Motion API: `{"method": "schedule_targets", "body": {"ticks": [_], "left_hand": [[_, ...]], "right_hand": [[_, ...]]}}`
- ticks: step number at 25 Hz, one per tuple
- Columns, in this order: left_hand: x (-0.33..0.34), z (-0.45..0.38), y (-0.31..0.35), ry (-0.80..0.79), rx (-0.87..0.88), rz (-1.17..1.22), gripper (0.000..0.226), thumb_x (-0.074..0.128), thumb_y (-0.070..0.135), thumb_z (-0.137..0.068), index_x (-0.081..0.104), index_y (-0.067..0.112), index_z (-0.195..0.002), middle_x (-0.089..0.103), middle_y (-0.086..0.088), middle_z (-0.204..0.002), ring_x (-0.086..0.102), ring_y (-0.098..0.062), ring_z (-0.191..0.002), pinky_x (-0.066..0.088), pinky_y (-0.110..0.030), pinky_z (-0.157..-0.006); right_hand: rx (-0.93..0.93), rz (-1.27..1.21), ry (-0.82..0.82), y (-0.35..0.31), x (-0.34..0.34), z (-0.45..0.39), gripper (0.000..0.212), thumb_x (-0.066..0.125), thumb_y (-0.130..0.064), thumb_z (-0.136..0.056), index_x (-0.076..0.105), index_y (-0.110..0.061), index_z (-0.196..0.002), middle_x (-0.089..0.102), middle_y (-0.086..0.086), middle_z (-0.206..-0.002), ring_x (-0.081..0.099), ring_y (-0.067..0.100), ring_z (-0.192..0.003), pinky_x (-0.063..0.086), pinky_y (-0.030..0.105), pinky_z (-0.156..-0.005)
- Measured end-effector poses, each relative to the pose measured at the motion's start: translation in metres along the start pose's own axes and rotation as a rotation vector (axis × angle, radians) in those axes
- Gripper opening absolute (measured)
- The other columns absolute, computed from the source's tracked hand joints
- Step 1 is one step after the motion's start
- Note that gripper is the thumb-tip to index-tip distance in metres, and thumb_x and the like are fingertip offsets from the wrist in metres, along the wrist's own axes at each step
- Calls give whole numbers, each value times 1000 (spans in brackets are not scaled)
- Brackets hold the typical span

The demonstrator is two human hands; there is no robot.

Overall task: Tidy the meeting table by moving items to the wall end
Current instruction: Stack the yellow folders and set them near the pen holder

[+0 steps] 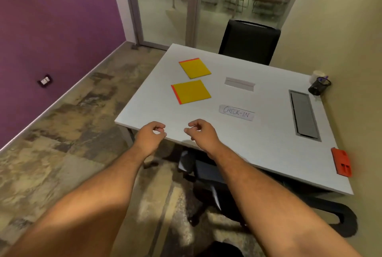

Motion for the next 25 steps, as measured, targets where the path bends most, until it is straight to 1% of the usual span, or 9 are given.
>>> {"method": "schedule_targets", "body": {"ticks": [2, 6, 11, 13, 15, 19, 21, 23, 25], "left_hand": [[-32, -3, -15, 31, -18, 20, 31, 69, -3, -88, 74, 17, -111, 72, 2, -107, 68, -18, -102, 57, -33, -93], [-79, -9, -40, 63, -43, 9, 42, 57, -13, -86, 73, 15, -113, 68, 1, -107, 65, -17, -101, 50, -17, -78], [-115, -37, -67, 97, -90, 8, 32, 71, -3, -88, 73, 11, -117, 62, 4, -105, 58, -16, -101, 47, -25, -91], [-119, -65, -78, 63, -101, 16, 29, 71, 0, -90, 73, 14, -116, 65, -1, -109, 59, -18, -99, 50, -30, -91], [-123, -97, -82, 24, -99, 10, 25, 71, 5, -92, 71, 19, -114, 66, -3, -116, 59, -19, -102, 49, -30, -90], [-128, -185, -82, -16, -120, 36, 25, 71, 12, -94, 69, 18, -118, 64, -2, -118, 59, -22, -111, 48, -29, -87], [-118, -228, -82, -47, -154, 30, 24, 72, 14, -94, 69, 18, -118, 66, -3, -119, 63, -25, -111, 52, -29, -83], [-106, -261, -75, -79, -141, 20, 23, 72, 16, -95, 69, 19, -117, 67, -1, -120, 64, -24, -113, 53, -31, -85], [-89, -300, -60, -133, -109, -5, 21, 71, 18, -96, 69, 23, -116, 67, 2, -120, 63, -21, -113, 53, -31, -87]], "right_hand": [[7, -13, -13, -12, 33, -4, 26, 79, -30, -90, 71, -17, -112, 75, 11, -100, 73, 29, -92, 56, 36, -84], [0, -7, -15, -22, 83, -19, 24, 79, -34, -85, 71, -21, -104, 74, 7, -92, 74, 32, -90, 59, 44, -90], [71, -55, 0, -14, 125, -57, 22, 78, -30, -89, 71, -20, -107, 76, 7, -97, 75, 29, -89, 58, 41, -86], [112, -93, 13, -9, 138, -81, 23, 76, -28, -92, 70, -18, -111, 74, 5, -97, 74, 24, -84, 55, 35, -76], [152, -116, 10, -5, 149, -106, 24, 74, -28, -94, 68, -18, -115, 73, 3, -99, 72, 20, -82, 54, 32, -73], [205, -147, 62, 0, 169, -189, 29, 75, -29, -92, 68, -17, -116, 74, 5, -110, 72, 24, -94, 58, 42, -91], [243, -162, 123, 3, 167, -226, 28, 77, -28, -92, 68, -16, -115, 72, 5, -112, 69, 24, -101, 55, 36, -93], [260, -177, 166, 2, 164, -252, 24, 78, -23, -93, 67, -15, -113, 69, 6, -110, 67, 23, -101, 50, 28, -88], [278, -179, 207, 4, 155, -279, 21, 77, -21, -92, 67, -16, -111, 66, 3, -104, 65, 21, -97, 48, 27, -87]]}}
Point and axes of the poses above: each hand's wrist, its own z-axis away from the middle knuckle, its own x-axis out of the palm, y = z × x, the point moved 10 cm from there along -z, towards the middle knuckle
